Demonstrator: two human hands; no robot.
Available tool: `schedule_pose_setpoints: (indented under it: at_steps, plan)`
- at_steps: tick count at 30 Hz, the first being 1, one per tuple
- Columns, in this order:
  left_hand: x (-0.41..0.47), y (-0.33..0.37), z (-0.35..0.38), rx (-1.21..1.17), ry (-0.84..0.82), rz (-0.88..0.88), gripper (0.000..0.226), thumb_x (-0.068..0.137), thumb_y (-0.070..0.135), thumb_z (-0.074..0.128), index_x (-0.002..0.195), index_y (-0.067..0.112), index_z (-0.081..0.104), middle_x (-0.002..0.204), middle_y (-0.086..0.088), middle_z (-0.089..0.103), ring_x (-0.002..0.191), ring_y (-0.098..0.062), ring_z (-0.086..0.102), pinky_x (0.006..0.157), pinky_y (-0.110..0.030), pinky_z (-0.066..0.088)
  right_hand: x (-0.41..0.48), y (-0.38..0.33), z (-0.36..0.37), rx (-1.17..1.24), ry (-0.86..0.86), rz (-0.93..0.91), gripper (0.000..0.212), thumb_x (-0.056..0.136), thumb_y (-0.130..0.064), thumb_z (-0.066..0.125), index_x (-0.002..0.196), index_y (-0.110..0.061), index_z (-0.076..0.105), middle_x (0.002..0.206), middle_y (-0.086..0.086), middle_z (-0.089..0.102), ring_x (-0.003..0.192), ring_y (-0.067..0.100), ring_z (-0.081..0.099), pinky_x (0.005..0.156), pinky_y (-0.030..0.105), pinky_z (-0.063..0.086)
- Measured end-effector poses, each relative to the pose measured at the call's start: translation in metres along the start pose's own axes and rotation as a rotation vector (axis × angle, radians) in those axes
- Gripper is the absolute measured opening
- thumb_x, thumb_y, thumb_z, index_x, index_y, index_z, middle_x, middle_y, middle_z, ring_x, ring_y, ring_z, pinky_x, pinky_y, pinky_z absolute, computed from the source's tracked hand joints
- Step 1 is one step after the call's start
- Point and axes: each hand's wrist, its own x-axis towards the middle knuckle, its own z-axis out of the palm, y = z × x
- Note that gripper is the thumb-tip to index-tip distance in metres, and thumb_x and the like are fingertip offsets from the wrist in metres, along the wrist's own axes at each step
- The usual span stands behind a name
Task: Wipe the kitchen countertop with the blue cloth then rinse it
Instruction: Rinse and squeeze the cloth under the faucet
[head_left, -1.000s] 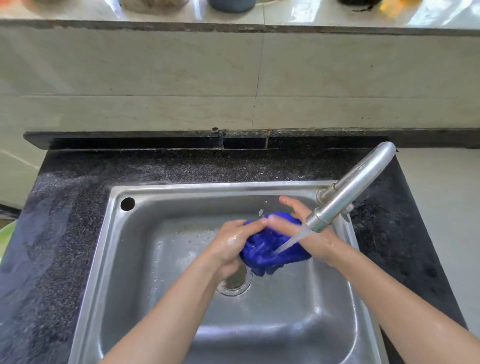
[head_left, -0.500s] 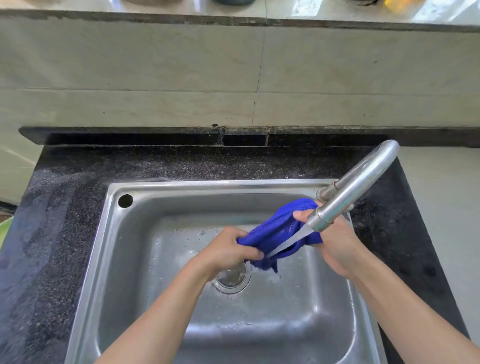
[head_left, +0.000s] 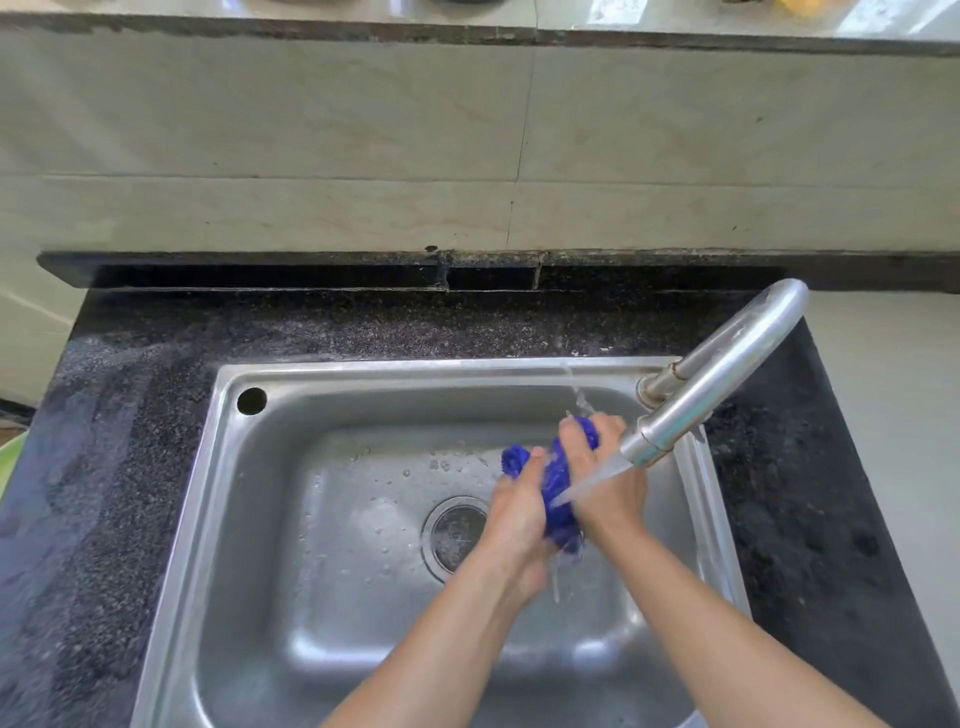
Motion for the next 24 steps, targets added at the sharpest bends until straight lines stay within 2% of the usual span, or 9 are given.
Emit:
schedule_pose_setpoints:
  at_steps: [1, 4, 6, 9, 13, 15, 19, 22, 24]
  plan:
    - [0.003, 0.005, -0.002, -0.029, 0.016, -0.003, 0.033, 0.100, 0.039, 0.047, 0.095, 0.011, 0.064, 0.065, -0.005, 0.068, 0.049, -0.021, 0.060, 0.045, -0.022, 0.045, -0.005, 0.001, 0.003, 0.009, -0.025, -0.046, 0.027, 0.088, -0.045, 0.051, 0.071, -0.024, 0.046, 0.068, -0.010, 0.048, 0.077, 0.023, 0.054, 0.066, 0.030, 0.032]
    - [0.010, 0.025, -0.016, -0.189, 0.034, -0.103, 0.056, 0.094, 0.060, 0.042, 0.067, 0.013, 0.055, 0.049, -0.004, 0.059, 0.039, -0.017, 0.057, 0.039, -0.016, 0.044, -0.061, 0.006, 0.015, -0.014, -0.226, -0.332, 0.032, 0.080, -0.051, 0.039, 0.062, -0.025, 0.042, 0.070, -0.006, 0.049, 0.071, 0.018, 0.052, 0.065, 0.037, 0.039]
    - [0.009, 0.021, -0.015, -0.146, 0.066, -0.068, 0.054, 0.096, 0.056, 0.041, 0.071, 0.011, 0.055, 0.050, -0.006, 0.060, 0.041, -0.017, 0.058, 0.041, -0.018, 0.046, -0.053, 0.010, 0.017, -0.065, -0.189, -0.302, 0.041, 0.077, -0.056, 0.032, 0.063, -0.020, 0.046, 0.070, -0.003, 0.055, 0.069, 0.021, 0.053, 0.061, 0.037, 0.040]
    - [0.004, 0.003, -0.006, 0.003, 0.107, -0.039, 0.040, 0.100, 0.044, 0.042, 0.093, 0.011, 0.063, 0.078, -0.012, 0.072, 0.062, -0.025, 0.065, 0.052, -0.028, 0.052, -0.001, 0.008, 0.022, -0.070, -0.019, -0.064, 0.044, 0.075, -0.056, 0.032, 0.064, -0.015, 0.045, 0.066, 0.003, 0.055, 0.072, 0.032, 0.055, 0.061, 0.038, 0.040]
    - [0.008, 0.019, -0.025, -0.141, 0.185, 0.088, 0.037, 0.100, 0.037, 0.047, 0.071, 0.014, 0.051, 0.050, -0.001, 0.056, 0.041, -0.015, 0.054, 0.043, -0.018, 0.044, -0.047, -0.006, 0.025, -0.045, -0.150, -0.284, 0.039, 0.077, -0.054, 0.031, 0.060, -0.021, 0.040, 0.064, 0.000, 0.055, 0.067, 0.023, 0.053, 0.061, 0.037, 0.040]
    - [0.002, 0.021, -0.027, -0.188, 0.149, 0.069, 0.038, 0.100, 0.036, 0.048, 0.071, 0.013, 0.051, 0.047, -0.003, 0.054, 0.038, -0.015, 0.054, 0.040, -0.018, 0.044, -0.050, -0.009, 0.023, -0.063, -0.177, -0.344, 0.042, 0.077, -0.054, 0.032, 0.059, -0.016, 0.040, 0.061, 0.000, 0.053, 0.063, 0.022, 0.050, 0.057, 0.035, 0.035]
    - [-0.003, 0.013, -0.026, 0.043, 0.047, -0.001, 0.025, 0.093, 0.031, 0.058, 0.081, 0.011, 0.064, 0.070, -0.014, 0.068, 0.054, -0.027, 0.065, 0.051, -0.034, 0.054, 0.012, -0.020, 0.013, -0.331, -0.325, -0.222, 0.050, 0.093, -0.043, 0.047, 0.052, -0.017, 0.036, 0.053, -0.001, 0.039, 0.062, 0.023, 0.042, 0.055, 0.028, 0.025]
    - [0.006, 0.034, -0.047, 0.488, 0.051, 0.223, 0.032, 0.083, 0.037, 0.068, 0.069, 0.008, 0.064, 0.075, -0.007, 0.066, 0.066, -0.022, 0.061, 0.063, -0.025, 0.049, 0.031, -0.024, 0.001, -0.382, -0.487, -0.189, 0.059, 0.090, -0.059, 0.046, 0.052, -0.016, 0.033, 0.054, 0.001, 0.039, 0.052, 0.020, 0.038, 0.044, 0.022, 0.025]
    - [0.003, 0.049, -0.056, 0.697, -0.002, 0.397, 0.036, 0.080, 0.033, 0.074, 0.062, 0.004, 0.062, 0.079, 0.003, 0.066, 0.072, -0.013, 0.062, 0.065, -0.025, 0.047, 0.036, -0.032, -0.012, -0.358, -0.649, -0.095, 0.071, 0.089, -0.068, 0.033, 0.058, -0.006, 0.047, 0.063, 0.011, 0.053, 0.058, 0.025, 0.049, 0.054, 0.016, 0.036]
